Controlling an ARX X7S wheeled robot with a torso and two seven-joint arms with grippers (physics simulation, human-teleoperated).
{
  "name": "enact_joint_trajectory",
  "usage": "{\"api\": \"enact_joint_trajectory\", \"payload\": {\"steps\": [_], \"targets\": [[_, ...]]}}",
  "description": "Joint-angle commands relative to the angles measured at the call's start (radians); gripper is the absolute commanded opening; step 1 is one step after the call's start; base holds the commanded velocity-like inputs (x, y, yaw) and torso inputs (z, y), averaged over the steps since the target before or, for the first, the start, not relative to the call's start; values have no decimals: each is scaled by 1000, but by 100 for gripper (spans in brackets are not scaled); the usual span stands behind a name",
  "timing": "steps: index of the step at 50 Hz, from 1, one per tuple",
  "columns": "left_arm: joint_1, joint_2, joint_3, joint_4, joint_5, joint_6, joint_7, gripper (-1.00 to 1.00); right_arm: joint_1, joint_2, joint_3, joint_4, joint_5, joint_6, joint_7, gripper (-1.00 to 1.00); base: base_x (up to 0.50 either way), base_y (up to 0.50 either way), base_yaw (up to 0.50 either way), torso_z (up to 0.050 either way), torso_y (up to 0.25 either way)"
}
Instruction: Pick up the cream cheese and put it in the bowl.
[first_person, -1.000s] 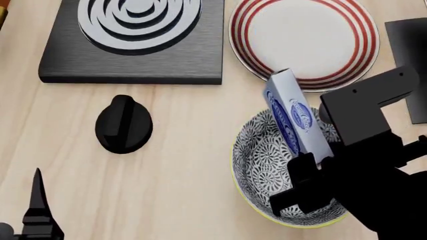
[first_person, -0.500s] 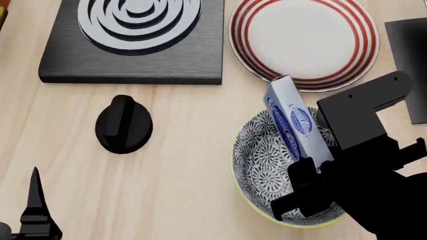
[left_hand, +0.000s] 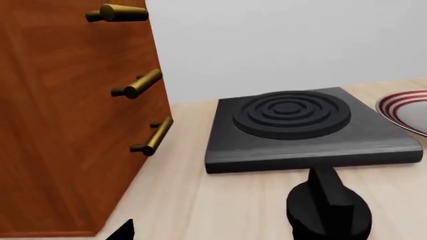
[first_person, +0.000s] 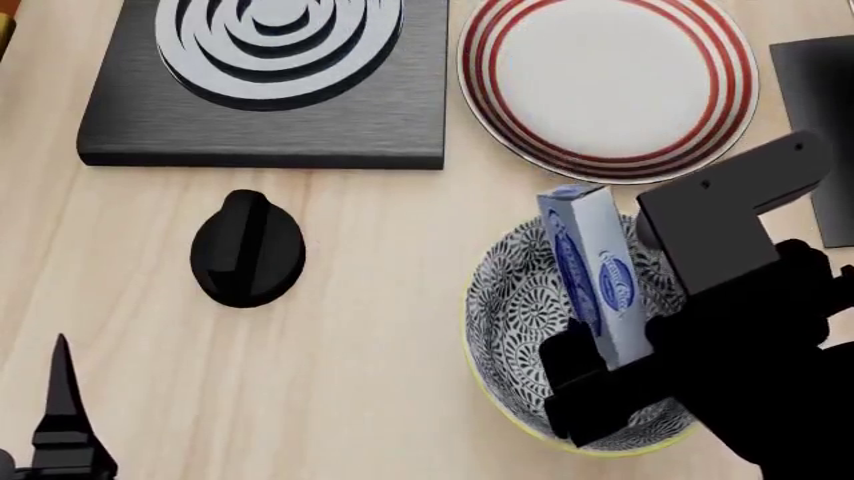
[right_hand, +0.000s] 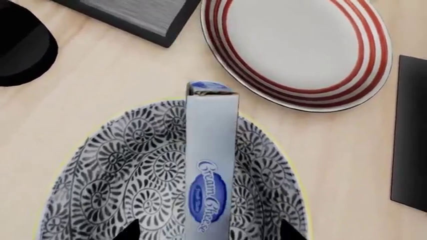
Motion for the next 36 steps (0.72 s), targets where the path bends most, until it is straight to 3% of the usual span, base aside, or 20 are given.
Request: {"api": "enact_joint_trajectory", "payload": {"steps": [1, 18, 36], "targets": [[3, -5, -3, 12, 2, -3, -8, 100, 19, 15, 20, -14, 33, 8, 5, 100, 0, 0, 0, 0, 0], [2, -10, -2, 27, 3, -14, -18, 100, 62, 51, 76, -44, 182, 13, 43, 100, 0, 0, 0, 0, 0], [17, -13, -12, 40, -11, 0, -22, 100, 184, 95, 110, -90, 422, 18, 255, 100, 0, 0, 0, 0, 0]]}}
